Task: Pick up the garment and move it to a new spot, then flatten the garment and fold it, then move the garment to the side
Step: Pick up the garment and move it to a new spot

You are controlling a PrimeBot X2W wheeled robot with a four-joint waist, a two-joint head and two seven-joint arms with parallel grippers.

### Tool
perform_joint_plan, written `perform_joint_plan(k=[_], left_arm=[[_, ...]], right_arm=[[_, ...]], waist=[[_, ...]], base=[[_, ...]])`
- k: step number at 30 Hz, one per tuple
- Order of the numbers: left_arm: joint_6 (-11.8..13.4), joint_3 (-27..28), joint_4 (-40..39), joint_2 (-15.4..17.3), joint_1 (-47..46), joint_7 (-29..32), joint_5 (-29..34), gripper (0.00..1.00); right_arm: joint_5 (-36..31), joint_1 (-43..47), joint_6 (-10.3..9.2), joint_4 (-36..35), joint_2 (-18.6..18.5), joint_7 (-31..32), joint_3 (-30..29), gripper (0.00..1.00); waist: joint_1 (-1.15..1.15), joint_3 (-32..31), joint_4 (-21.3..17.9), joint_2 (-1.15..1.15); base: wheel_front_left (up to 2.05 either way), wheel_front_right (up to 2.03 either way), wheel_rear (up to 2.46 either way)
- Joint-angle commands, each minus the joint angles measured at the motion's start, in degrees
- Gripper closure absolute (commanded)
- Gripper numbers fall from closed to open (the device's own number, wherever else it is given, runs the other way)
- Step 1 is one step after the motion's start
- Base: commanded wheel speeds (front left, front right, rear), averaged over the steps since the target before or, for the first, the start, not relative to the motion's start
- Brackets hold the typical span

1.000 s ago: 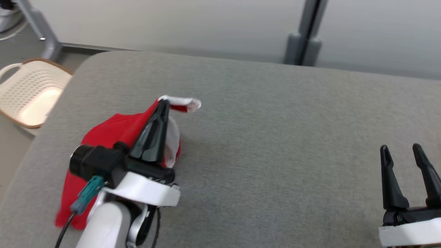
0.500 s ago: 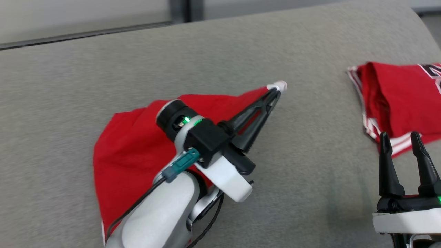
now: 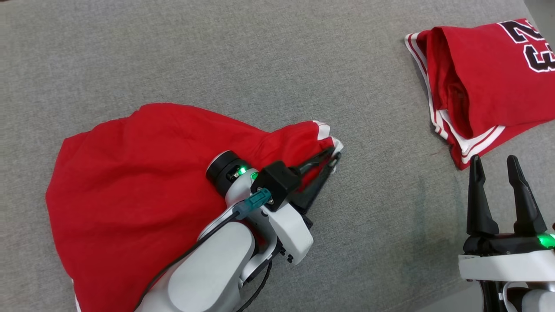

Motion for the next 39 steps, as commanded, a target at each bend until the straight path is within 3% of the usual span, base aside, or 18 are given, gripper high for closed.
perform_joint_plan(k=[1, 7, 11, 17, 22, 27, 34, 39], left_arm=[[-0.2, -0.1, 0.2, 0.6, -0.4, -0.8, -0.4, 0.00], [-0.4, -1.2, -1.6, 1.2, 2.7, -5.6, -2.7, 0.00], [3.2, 2.9, -4.1, 2.6, 8.0, -8.9, -5.5, 0.00], [9.5, 12.5, -7.7, 6.6, 13.9, -11.0, -8.5, 0.00], [12.6, 20.8, -9.0, 10.2, 18.9, -11.5, -10.4, 0.00], [11.8, 26.0, -9.9, 12.5, 23.8, -11.6, -11.6, 0.00], [11.5, 26.6, -11.6, 13.8, 29.2, -11.6, -10.8, 0.00], [12.8, 25.9, -12.8, 14.9, 31.9, -11.0, -9.4, 0.00]], right_arm=[[-0.6, -0.9, 0.00, 0.0, -0.1, -0.5, -0.1, 0.00], [-2.1, 0.3, -0.01, 0.0, -1.2, 1.4, -1.3, 0.00], [-2.8, 2.3, -0.01, -1.2, -2.2, 4.2, -1.7, 0.00], [-3.2, 4.9, -0.01, -3.6, -3.4, 7.8, -1.4, 0.00], [-3.3, 6.9, -0.01, -5.0, -4.1, 9.9, -1.6, 0.00], [-3.3, 8.8, -0.01, -5.3, -4.4, 11.3, -1.8, 0.00], [-3.2, 11.1, -0.01, -4.7, -4.6, 12.4, -1.4, 0.00], [-3.5, 13.6, -0.01, -5.1, -4.4, 13.4, -1.2, 0.00]], waist=[[0.00, -0.9, 1.0, 0.00], [0.00, -7.8, 6.3, 0.00], [0.00, -14.3, 10.7, 0.00], [0.00, -18.8, 15.5, 0.00], [0.00, -21.3, 18.9, 0.00], [0.00, -23.4, 20.7, 0.00], [0.00, -26.6, 21.1, 0.00], [0.00, -28.7, 20.6, 0.00]], base=[[0.00, 0.00, 0.00], [0.00, 0.00, 0.00], [0.00, 0.00, 0.00], [0.00, 0.00, 0.00], [0.00, 0.00, 0.00], [0.00, 0.00, 0.00], [0.00, 0.00, 0.00], [0.00, 0.00, 0.00]])
